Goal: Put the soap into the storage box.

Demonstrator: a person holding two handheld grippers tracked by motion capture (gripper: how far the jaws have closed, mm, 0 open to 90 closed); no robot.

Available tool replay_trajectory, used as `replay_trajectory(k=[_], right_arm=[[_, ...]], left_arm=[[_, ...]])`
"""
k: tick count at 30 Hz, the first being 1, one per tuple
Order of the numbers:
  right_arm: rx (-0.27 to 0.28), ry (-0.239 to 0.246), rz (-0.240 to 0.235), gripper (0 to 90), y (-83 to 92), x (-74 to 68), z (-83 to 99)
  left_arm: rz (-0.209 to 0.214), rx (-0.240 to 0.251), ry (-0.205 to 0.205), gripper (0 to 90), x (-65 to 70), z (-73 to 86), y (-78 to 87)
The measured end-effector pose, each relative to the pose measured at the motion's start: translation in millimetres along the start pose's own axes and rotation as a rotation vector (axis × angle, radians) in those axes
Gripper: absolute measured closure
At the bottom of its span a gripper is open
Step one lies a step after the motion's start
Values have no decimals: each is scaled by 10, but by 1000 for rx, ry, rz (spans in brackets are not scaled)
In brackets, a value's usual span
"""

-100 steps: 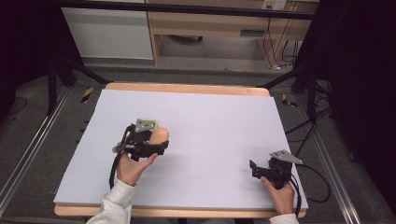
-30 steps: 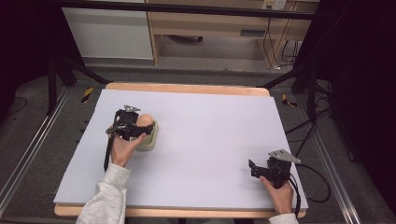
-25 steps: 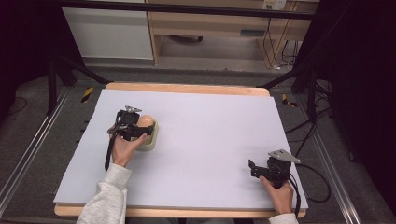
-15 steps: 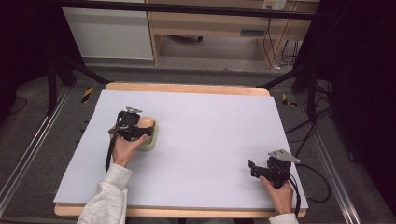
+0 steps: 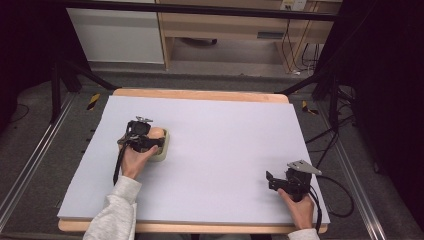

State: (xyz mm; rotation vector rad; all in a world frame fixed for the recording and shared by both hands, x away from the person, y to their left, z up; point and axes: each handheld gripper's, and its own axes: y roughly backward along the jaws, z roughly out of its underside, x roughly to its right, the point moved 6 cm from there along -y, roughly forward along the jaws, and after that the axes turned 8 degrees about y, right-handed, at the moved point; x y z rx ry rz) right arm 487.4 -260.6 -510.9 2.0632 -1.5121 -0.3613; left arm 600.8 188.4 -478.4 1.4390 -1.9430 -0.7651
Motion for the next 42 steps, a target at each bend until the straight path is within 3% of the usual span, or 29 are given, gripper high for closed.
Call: replay_trajectory(k=[33, 42], right_arm=[[0, -3, 0, 37, 1, 3, 3], [1, -3, 1, 37, 7, 4, 1]], left_arm=[[-8, -13, 5, 311, -21, 59, -115], [6, 44, -17, 264, -1, 13, 49]])
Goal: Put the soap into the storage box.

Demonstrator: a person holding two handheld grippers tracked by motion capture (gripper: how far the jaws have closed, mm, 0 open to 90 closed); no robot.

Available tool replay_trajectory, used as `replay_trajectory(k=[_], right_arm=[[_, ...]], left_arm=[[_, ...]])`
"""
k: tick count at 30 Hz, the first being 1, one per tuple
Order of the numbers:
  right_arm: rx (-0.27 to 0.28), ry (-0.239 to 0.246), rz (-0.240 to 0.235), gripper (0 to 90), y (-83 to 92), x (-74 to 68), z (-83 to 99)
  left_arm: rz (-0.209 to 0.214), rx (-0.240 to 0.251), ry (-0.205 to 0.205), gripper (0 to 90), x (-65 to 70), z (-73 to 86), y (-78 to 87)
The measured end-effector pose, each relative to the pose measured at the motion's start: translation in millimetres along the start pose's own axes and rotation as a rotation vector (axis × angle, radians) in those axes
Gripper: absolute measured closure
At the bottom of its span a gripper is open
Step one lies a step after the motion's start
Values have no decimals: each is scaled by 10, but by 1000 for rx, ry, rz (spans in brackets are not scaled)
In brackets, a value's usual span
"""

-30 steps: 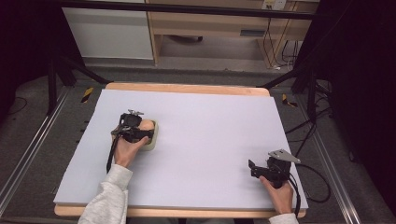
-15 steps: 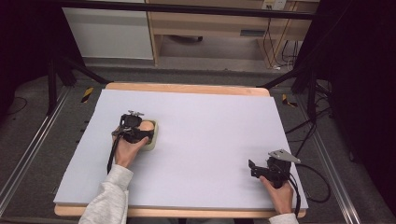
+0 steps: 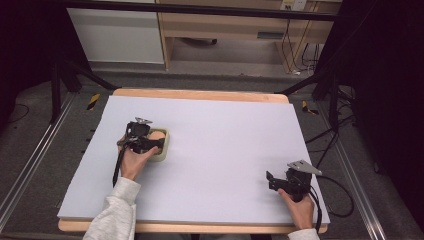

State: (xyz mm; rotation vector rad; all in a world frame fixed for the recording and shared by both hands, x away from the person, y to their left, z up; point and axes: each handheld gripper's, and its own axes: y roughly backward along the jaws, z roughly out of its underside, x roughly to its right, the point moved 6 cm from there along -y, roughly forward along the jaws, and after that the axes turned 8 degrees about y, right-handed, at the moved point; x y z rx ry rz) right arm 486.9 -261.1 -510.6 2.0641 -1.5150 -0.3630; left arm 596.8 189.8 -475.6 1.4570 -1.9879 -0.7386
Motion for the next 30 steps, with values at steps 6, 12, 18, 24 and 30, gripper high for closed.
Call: replay_trajectory(k=[6, 12, 18, 24, 30], right_arm=[[0, -2, 3, 37, 2, 7, 2], [3, -5, 7, 37, 15, 22, 5], [2, -14, 11, 37, 28, 47, 15], [0, -19, 18, 37, 43, 71, 26], [-3, -18, 31, 37, 59, 101, 38]], left_arm=[[17, 33, -18, 246, 30, -9, 131], [36, 64, -57, 241, 80, 96, 305], [65, 97, -60, 237, 74, 230, 491], [73, 119, -62, 231, 14, 353, 601], [75, 129, -39, 225, -109, 571, 646]])
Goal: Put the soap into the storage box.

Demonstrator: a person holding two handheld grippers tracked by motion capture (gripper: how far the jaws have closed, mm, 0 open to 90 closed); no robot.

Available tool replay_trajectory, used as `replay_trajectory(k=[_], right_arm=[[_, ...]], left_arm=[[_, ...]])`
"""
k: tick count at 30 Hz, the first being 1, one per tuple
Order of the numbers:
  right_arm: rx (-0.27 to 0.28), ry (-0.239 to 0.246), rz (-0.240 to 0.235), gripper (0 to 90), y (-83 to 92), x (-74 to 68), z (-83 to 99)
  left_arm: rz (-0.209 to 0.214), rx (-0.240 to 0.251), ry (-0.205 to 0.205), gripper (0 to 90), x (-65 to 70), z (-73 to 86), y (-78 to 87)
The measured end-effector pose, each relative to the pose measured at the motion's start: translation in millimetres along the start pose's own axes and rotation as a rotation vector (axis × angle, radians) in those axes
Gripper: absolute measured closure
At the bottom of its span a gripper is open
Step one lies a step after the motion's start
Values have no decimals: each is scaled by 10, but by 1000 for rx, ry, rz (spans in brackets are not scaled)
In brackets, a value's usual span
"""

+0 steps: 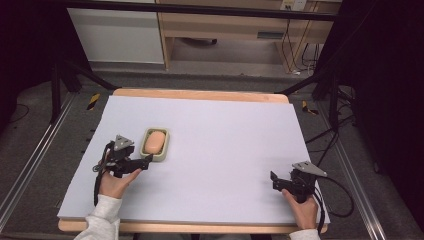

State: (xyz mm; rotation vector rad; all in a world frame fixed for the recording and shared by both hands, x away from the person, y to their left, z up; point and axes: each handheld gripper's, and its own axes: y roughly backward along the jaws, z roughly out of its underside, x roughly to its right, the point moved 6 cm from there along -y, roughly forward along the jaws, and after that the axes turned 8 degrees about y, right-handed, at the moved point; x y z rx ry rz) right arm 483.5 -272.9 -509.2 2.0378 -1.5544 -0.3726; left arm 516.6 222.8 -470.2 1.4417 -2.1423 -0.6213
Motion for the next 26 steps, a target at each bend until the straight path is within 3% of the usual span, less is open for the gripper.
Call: replay_trajectory(k=[7, 17, 26], right_arm=[[-17, 10, 7, 39, 0, 10, 19], [-24, 8, 18, 40, 26, 62, 43], [-26, -11, 14, 40, 42, 89, 59]], left_arm=[[1, 9, 25, 225, -110, 223, 74], [-67, -13, 10, 225, -292, 508, 211], [-92, 10, 25, 235, -388, 555, 246]])
